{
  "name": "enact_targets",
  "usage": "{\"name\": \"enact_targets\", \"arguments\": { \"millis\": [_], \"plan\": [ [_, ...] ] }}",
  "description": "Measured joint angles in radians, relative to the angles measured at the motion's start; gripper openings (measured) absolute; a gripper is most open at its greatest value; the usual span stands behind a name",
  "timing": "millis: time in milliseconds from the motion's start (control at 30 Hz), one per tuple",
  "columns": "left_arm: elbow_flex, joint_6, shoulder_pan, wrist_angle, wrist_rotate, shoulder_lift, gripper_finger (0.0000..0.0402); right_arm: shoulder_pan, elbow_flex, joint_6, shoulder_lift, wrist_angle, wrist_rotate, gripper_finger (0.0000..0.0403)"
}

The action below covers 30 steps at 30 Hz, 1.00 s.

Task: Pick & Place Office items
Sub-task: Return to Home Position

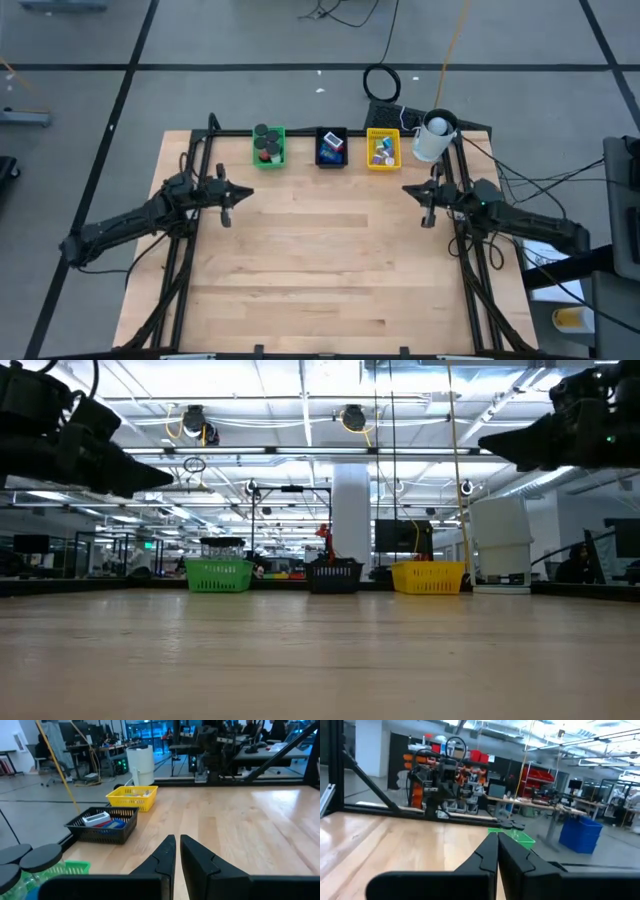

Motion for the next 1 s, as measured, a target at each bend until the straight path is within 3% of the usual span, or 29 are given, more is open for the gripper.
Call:
{"name": "enact_targets", "arguments": {
  "millis": [133,433,667,1000],
  "plan": [
    [0.000,-0.010,0.000,-0.049,-0.005,-0.095,0.0035,0.000,-0.002,0.001,-0.151,-0.134,0.037,0.0000],
    [0.001,-0.040,0.000,-0.056,-0.036,-0.187,0.0035,0.000,0.000,0.042,-0.149,-0.155,0.077,0.0000],
    [0.001,-0.056,0.000,-0.057,-0.071,-0.188,0.0035,0.000,-0.036,0.082,-0.147,-0.206,0.221,0.0000],
    [0.001,-0.080,0.000,-0.057,-0.071,-0.187,0.0035,0.000,-0.036,0.102,-0.146,-0.203,0.226,0.0003]
  ]
}}
